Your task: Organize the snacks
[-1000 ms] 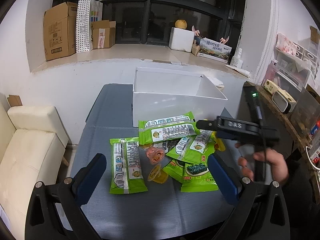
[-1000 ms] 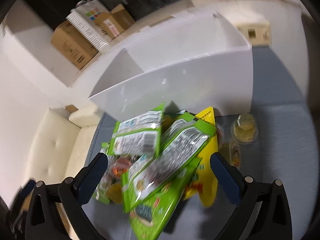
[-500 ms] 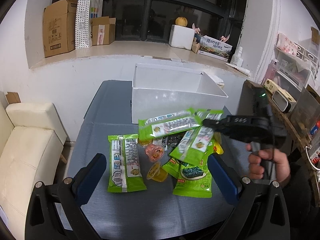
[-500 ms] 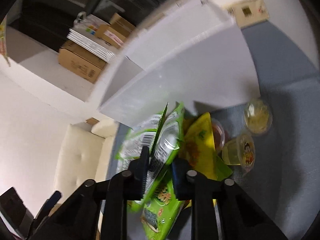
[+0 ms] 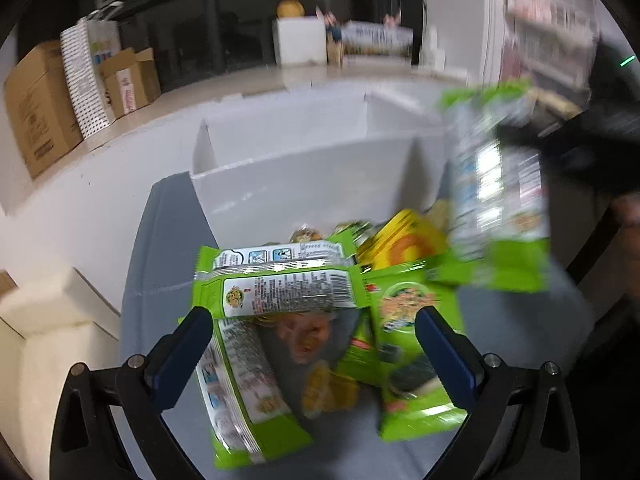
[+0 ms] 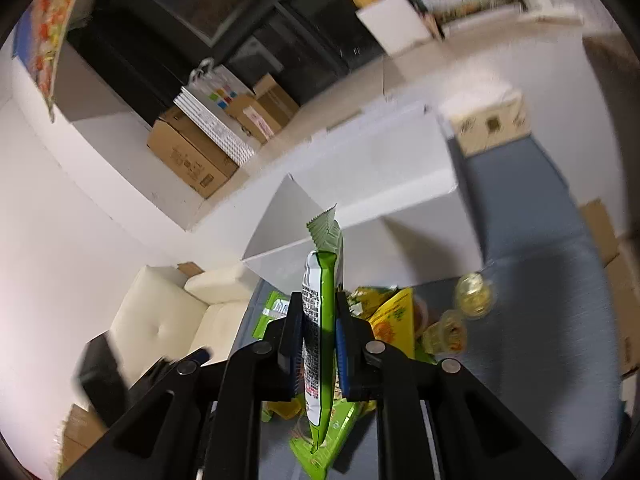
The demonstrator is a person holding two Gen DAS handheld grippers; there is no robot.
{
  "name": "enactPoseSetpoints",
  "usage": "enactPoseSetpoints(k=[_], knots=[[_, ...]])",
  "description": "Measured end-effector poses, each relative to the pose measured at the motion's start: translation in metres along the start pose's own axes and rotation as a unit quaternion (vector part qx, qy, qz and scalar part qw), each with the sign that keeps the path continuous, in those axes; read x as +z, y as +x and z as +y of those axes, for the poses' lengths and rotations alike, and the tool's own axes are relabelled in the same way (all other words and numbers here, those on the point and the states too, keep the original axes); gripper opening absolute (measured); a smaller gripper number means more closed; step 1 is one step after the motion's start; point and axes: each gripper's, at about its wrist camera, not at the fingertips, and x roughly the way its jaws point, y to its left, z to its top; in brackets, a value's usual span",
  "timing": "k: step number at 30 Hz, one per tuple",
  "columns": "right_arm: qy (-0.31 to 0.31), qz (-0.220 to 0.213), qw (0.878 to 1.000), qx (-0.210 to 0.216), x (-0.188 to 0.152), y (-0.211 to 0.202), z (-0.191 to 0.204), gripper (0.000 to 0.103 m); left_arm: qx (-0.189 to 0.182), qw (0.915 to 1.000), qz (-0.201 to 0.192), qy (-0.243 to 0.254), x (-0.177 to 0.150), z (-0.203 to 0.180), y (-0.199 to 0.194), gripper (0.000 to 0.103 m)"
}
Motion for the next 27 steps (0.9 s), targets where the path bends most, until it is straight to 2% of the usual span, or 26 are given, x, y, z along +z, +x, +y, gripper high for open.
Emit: enactPoseSetpoints(k=[3, 7, 9, 12, 15, 17, 19, 22, 25, 27], knots=[[-0.004, -0.023, 1.0, 0.006, -0.005, -0.025, 0.005, 0.014, -0.003, 0.9995, 0.032, 0.004, 0.008, 0.003, 0.032, 0.103], [-0.002, -0.043, 0.999, 0.013, -0.013, -0.048, 0.009, 0.014, 0.016, 0.998, 0.061, -0.003, 0.015, 0.011, 0.067, 0.103], [-0.005, -0.043, 0.999, 0.017, -0.016, -0.052, 0.01, 0.014, 0.029, 0.9972, 0.068, 0.005, 0.016, 0.014, 0.076, 0.103], [-0.005, -0.043, 0.999, 0.019, -0.018, -0.053, 0.009, 0.014, 0.022, 0.9972, 0.072, 0.001, 0.016, 0.023, 0.077, 0.103], [-0.004, -0.042, 0.999, 0.026, -0.02, -0.05, 0.01, 0.014, 0.021, 0.9974, 0.066, -0.02, 0.014, 0.043, 0.074, 0.103], [-0.005, -0.038, 0.999, 0.03, -0.022, -0.047, 0.012, 0.014, 0.015, 0.9964, 0.066, -0.051, 0.013, 0.062, 0.073, 0.103], [-0.01, -0.037, 0.999, 0.033, -0.024, -0.044, 0.015, 0.014, -0.015, 0.9934, 0.07, -0.09, 0.011, 0.079, 0.075, 0.103], [-0.009, -0.033, 0.999, 0.038, -0.026, -0.04, 0.017, 0.014, -0.056, 0.9831, 0.072, -0.159, 0.008, 0.105, 0.083, 0.103], [-0.008, -0.029, 0.999, 0.042, -0.028, -0.037, 0.016, 0.014, -0.122, 0.9612, 0.066, -0.238, 0.0, 0.124, 0.093, 0.103], [-0.007, -0.028, 0.999, 0.045, -0.029, -0.037, 0.016, 0.014, -0.163, 0.9395, 0.065, -0.294, -0.005, 0.14, 0.104, 0.103]])
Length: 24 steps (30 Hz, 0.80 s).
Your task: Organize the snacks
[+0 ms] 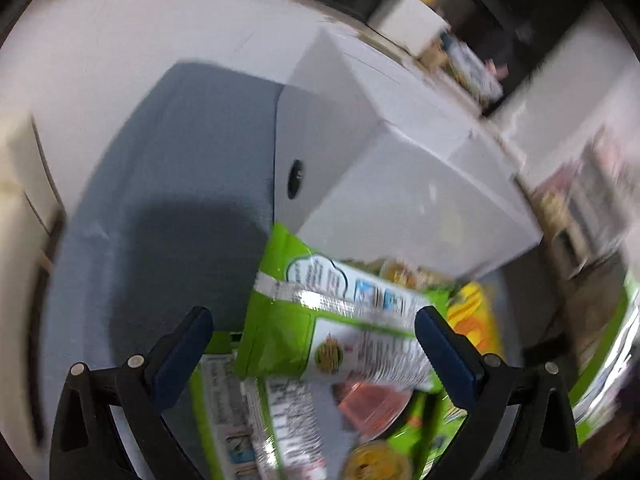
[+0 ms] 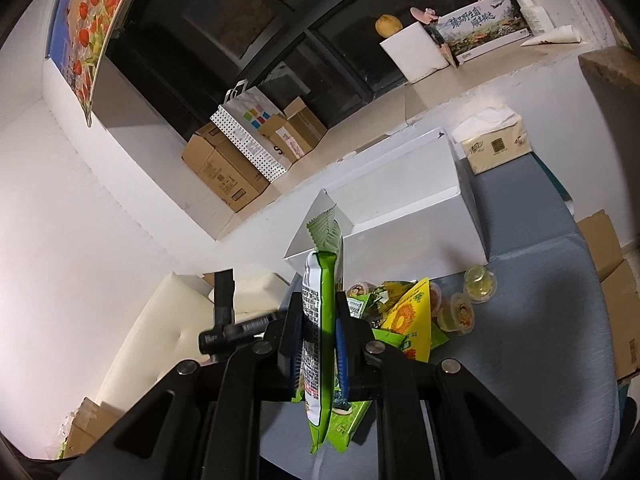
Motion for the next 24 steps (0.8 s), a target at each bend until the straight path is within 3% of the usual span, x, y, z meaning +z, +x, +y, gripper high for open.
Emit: enactPoseSetpoints(k=[3, 6, 8, 9, 10, 11, 13, 16, 19, 24], knots=[[0.001, -0.002, 1.0, 0.002, -0.001, -0.001, 0.001, 0.014, -0.037, 0.9971, 0.007, -0.065, 0.001, 0.018, 0.004, 0.103], [0.004, -0.003, 1.0, 0.001, 0.0, -0.002, -0.002, 0.014, -0.066, 0.995, -0.009, -0.074, -0.005, 0.02, -0.004, 0.102], [0.005, -0.003, 1.0, 0.001, -0.001, -0.001, -0.002, 0.014, -0.067, 0.9946, -0.013, -0.078, -0.007, 0.022, -0.008, 0.099], [0.005, -0.003, 1.0, 0.002, -0.001, -0.001, -0.001, 0.014, -0.065, 0.9944, -0.014, -0.082, -0.005, 0.026, -0.013, 0.079], [0.004, -0.003, 1.0, 0.002, -0.002, -0.001, 0.0, 0.014, -0.066, 0.9941, -0.006, -0.086, -0.01, 0.028, -0.015, 0.047], [0.004, -0.003, 1.0, 0.003, -0.002, -0.001, 0.0, 0.014, -0.061, 0.9941, 0.002, -0.089, -0.014, 0.028, -0.015, 0.038], [0.004, -0.001, 1.0, 0.001, -0.002, 0.0, 0.001, 0.014, -0.078, 0.993, 0.002, -0.089, -0.02, 0.033, -0.024, 0.034], [0.003, 0.0, 1.0, 0.001, -0.003, 0.001, 0.002, 0.014, -0.057, 0.9957, -0.042, -0.06, -0.026, 0.025, -0.039, 0.027], [0.003, -0.001, 1.0, 0.002, -0.003, 0.001, 0.002, 0.014, -0.082, 0.9928, -0.064, -0.061, -0.033, 0.022, -0.055, 0.019], [0.001, -0.001, 1.0, 0.005, -0.004, 0.004, 0.003, 0.014, -0.093, 0.9912, -0.087, -0.035, -0.028, 0.002, -0.083, 0.016]])
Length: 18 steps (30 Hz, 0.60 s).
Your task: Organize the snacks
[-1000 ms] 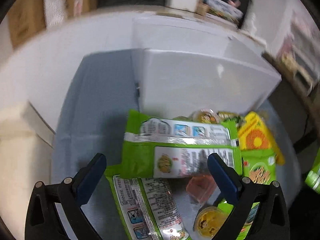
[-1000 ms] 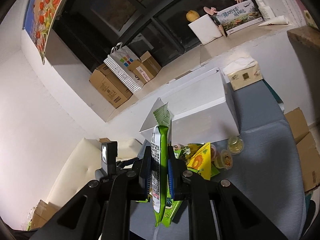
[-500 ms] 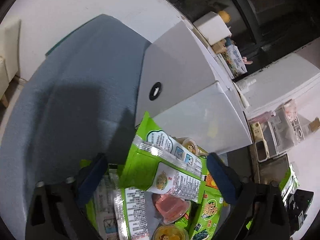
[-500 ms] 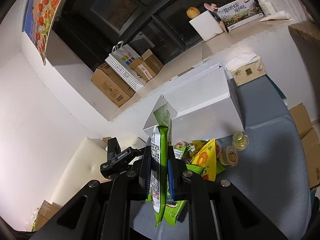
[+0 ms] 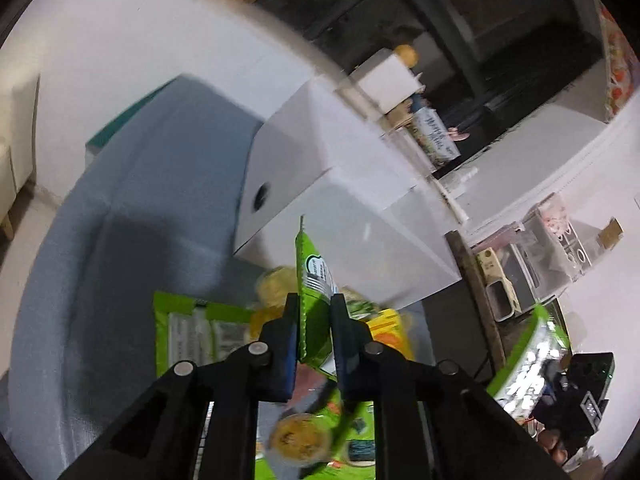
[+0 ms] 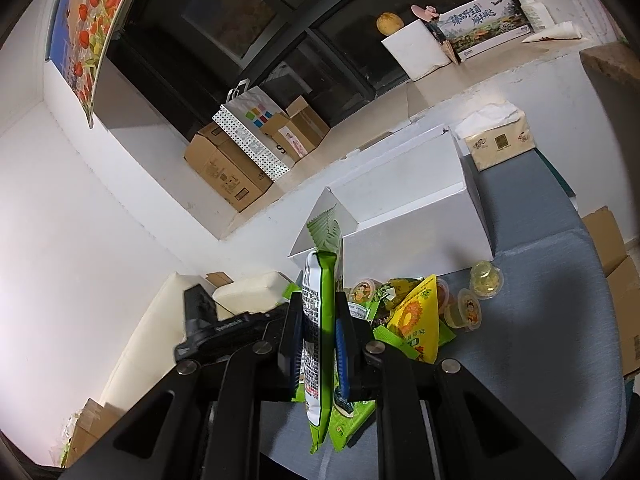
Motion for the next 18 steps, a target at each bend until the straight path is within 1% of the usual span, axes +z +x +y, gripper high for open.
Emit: enactPoseSetpoints(k=[2, 5, 7, 9, 11, 13, 15, 16, 18], knots=[[-0.002, 0.0, 1.0, 0.001, 0.0, 0.001, 0.001, 0.014, -0.005, 0.9995, -0.019, 0.027, 0.005, -0.016, -0.011, 0.016], [-0.004, -0.006, 1.0, -0.002, 0.003, -0.001, 0.002, 0.014, 0.006, 0.9962, -0.052, 0.069, 0.01, -0.048, -0.028, 0.016], [-0.008, -0.011, 1.0, -0.003, 0.008, -0.002, 0.004, 0.014, 0.01, 0.992, -0.075, 0.101, 0.013, -0.07, -0.04, 0.016], [-0.022, -0.016, 1.0, -0.007, 0.015, -0.002, 0.009, 0.014, 0.027, 0.984, -0.105, 0.141, 0.017, -0.099, -0.05, 0.016], [-0.041, -0.027, 0.999, -0.016, 0.03, -0.001, 0.018, 0.014, 0.037, 0.9769, -0.128, 0.167, 0.024, -0.119, -0.054, 0.016], [-0.062, -0.036, 0.997, -0.014, 0.048, 0.004, 0.026, 0.014, 0.039, 0.9719, -0.136, 0.188, 0.039, -0.137, -0.05, 0.016], [-0.073, -0.047, 0.996, -0.027, 0.071, 0.01, 0.033, 0.014, 0.054, 0.9648, -0.145, 0.213, 0.052, -0.152, -0.041, 0.016], [-0.08, -0.053, 0.995, -0.026, 0.089, 0.018, 0.035, 0.014, 0.064, 0.9607, -0.151, 0.223, 0.061, -0.158, -0.035, 0.016], [-0.087, -0.056, 0.994, -0.039, 0.116, 0.035, 0.034, 0.014, 0.073, 0.9587, -0.151, 0.23, 0.079, -0.164, -0.019, 0.016]])
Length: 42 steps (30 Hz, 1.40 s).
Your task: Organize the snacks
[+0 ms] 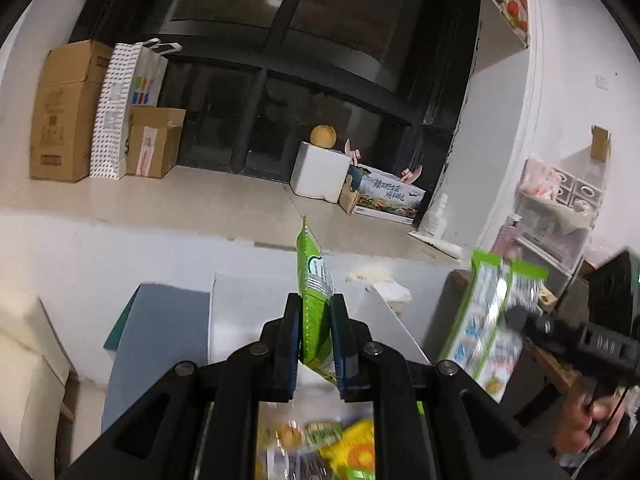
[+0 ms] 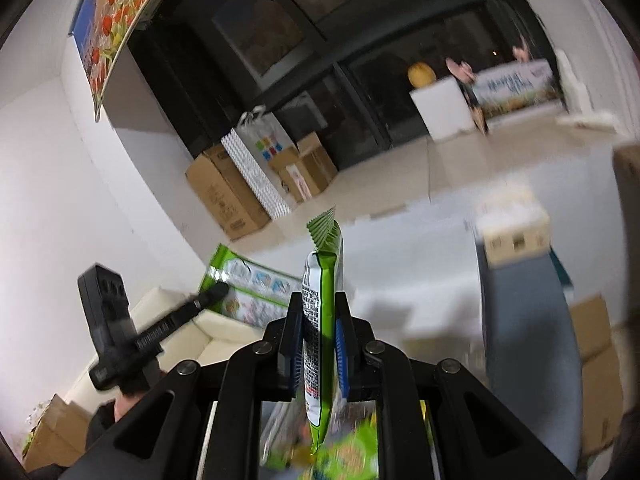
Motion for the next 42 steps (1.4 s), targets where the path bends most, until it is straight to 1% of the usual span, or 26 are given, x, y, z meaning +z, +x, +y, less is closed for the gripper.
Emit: enactPoseSetpoints(k=[3, 4, 6, 7, 8, 9, 10, 11, 12, 13, 17, 18, 20, 24, 27, 30, 32, 33, 35, 36, 38, 39, 40, 42], knots=[[-0.011, 0.013, 1.0, -0.023, 0.026, 0.037, -0.011, 0.014, 0.025, 0.9995, 0.012, 0.013, 0.012, 0.004, 0.038, 0.016], [-0.016, 0.026, 0.999, -0.033, 0.035, 0.057, -0.017, 0.014, 0.035, 0.9991, 0.021, 0.013, 0.014, 0.007, 0.054, 0.016], [-0.021, 0.044, 0.997, -0.051, 0.043, 0.081, -0.026, 0.014, 0.044, 0.9982, 0.037, 0.016, 0.015, 0.013, 0.074, 0.017], [-0.023, 0.059, 0.996, -0.06, 0.045, 0.095, -0.031, 0.015, 0.051, 0.9976, 0.046, 0.014, 0.015, 0.017, 0.082, 0.019], [-0.019, 0.067, 0.995, -0.068, 0.044, 0.101, -0.037, 0.017, 0.058, 0.9968, 0.052, 0.014, 0.012, 0.019, 0.089, 0.019], [-0.004, 0.082, 0.993, -0.087, 0.044, 0.112, -0.046, 0.023, 0.063, 0.9961, 0.061, 0.016, 0.01, 0.021, 0.095, 0.027], [0.012, 0.085, 0.992, -0.095, 0.043, 0.114, -0.053, 0.054, 0.078, 0.9942, 0.071, 0.021, 0.008, 0.023, 0.101, 0.048], [0.026, 0.08, 0.992, -0.094, 0.041, 0.114, -0.059, 0.09, 0.087, 0.9933, 0.072, 0.025, 0.005, 0.024, 0.103, 0.063], [0.034, 0.07, 0.993, -0.089, 0.039, 0.111, -0.064, 0.102, 0.089, 0.9931, 0.071, 0.03, 0.002, 0.024, 0.102, 0.093], [0.037, 0.063, 0.993, -0.088, 0.038, 0.108, -0.066, 0.103, 0.084, 0.9936, 0.067, 0.035, -0.001, 0.025, 0.1, 0.103], [0.027, 0.05, 0.992, -0.109, 0.036, 0.094, -0.066, 0.103, 0.073, 0.994, 0.074, 0.036, -0.006, 0.026, 0.092, 0.103], [0.027, 0.047, 0.993, -0.109, 0.036, 0.09, -0.065, 0.103, 0.071, 0.9941, 0.073, 0.036, -0.006, 0.025, 0.089, 0.103], [0.027, 0.041, 0.995, -0.09, 0.033, 0.078, -0.06, 0.103, 0.068, 0.9941, 0.075, 0.038, -0.007, 0.024, 0.08, 0.103], [0.004, 0.039, 0.995, -0.095, 0.025, 0.064, -0.044, 0.103, 0.075, 0.9933, 0.082, 0.031, -0.007, 0.022, 0.064, 0.103], [-0.013, 0.031, 0.995, -0.089, 0.009, 0.049, -0.032, 0.103, 0.089, 0.9919, 0.083, 0.037, -0.013, 0.018, 0.047, 0.103], [-0.018, 0.049, 0.995, -0.082, -0.018, 0.038, -0.02, 0.103, 0.085, 0.9912, 0.091, 0.045, -0.03, 0.013, 0.027, 0.103], [-0.011, 0.07, 0.994, -0.077, -0.045, 0.029, -0.014, 0.103, 0.087, 0.9898, 0.102, 0.047, -0.051, 0.01, 0.01, 0.103], [-0.004, 0.074, 0.994, -0.08, -0.059, 0.024, -0.012, 0.103, 0.087, 0.9896, 0.105, 0.045, -0.059, 0.009, 0.004, 0.103], [0.004, 0.083, 0.992, -0.094, -0.084, 0.017, -0.01, 0.103, 0.084, 0.9891, 0.117, 0.033, -0.086, 0.009, -0.014, 0.103], [0.018, 0.095, 0.99, -0.105, -0.104, 0.013, -0.011, 0.103, 0.083, 0.9884, 0.124, 0.028, -0.098, 0.009, -0.02, 0.103], [0.048, 0.112, 0.987, -0.108, -0.134, 0.007, -0.015, 0.103, 0.08, 0.9875, 0.135, 0.018, -0.127, 0.008, -0.037, 0.103], [0.059, 0.118, 0.985, -0.112, -0.143, 0.007, -0.018, 0.103, 0.078, 0.9868, 0.141, 0.018, -0.137, 0.007, -0.041, 0.103], [0.081, 0.135, 0.981, -0.117, -0.159, 0.007, -0.021, 0.103, 0.077, 0.9859, 0.148, 0.015, -0.147, 0.007, -0.045, 0.103], [0.097, 0.155, 0.977, -0.112, -0.172, 0.012, -0.024, 0.103, 0.081, 0.9846, 0.155, 0.01, -0.162, 0.006, -0.052, 0.103]])
